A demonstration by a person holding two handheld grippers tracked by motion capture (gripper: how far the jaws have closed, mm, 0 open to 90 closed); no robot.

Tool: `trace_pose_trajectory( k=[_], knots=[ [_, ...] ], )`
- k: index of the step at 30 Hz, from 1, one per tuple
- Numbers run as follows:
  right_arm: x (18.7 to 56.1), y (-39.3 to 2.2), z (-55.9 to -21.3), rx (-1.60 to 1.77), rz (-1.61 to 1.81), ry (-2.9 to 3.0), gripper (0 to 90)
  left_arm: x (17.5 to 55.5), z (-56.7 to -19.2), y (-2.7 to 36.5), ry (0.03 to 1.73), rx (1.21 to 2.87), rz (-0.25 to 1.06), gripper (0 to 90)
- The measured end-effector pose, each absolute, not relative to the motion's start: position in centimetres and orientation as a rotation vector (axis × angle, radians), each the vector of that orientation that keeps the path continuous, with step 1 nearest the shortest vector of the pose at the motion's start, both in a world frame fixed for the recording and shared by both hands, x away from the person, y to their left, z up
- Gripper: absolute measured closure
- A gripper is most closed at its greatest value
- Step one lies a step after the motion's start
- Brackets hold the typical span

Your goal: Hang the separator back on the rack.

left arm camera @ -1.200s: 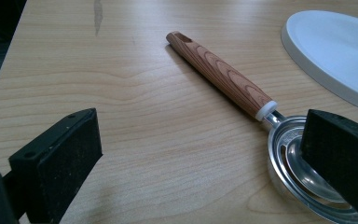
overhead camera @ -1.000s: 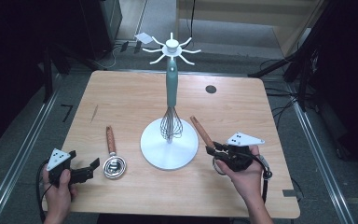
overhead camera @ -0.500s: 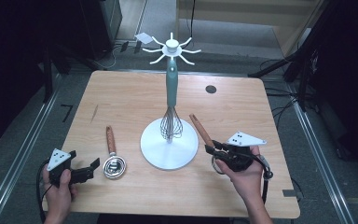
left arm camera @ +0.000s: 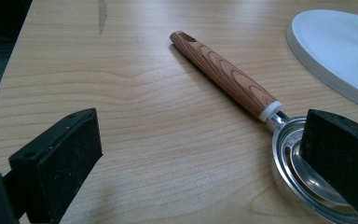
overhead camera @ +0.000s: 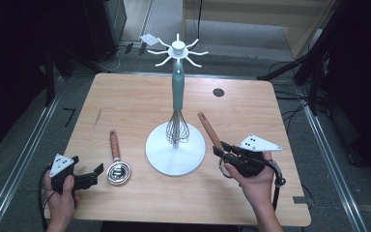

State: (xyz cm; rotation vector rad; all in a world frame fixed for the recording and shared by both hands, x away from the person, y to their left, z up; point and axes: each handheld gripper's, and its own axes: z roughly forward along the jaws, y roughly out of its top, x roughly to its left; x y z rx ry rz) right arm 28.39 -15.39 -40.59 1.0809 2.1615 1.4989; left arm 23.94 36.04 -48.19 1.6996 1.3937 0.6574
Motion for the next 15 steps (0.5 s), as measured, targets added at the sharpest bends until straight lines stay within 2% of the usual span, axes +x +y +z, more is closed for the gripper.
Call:
trace_pose_trajectory(
  k=[15],
  knots=[
    [27.90,-14.99,-39.63,1.061,1.528,2.108,70.9,23.92,-48.22,36.01,1.399,1.699,0.654,0.0]
  ],
)
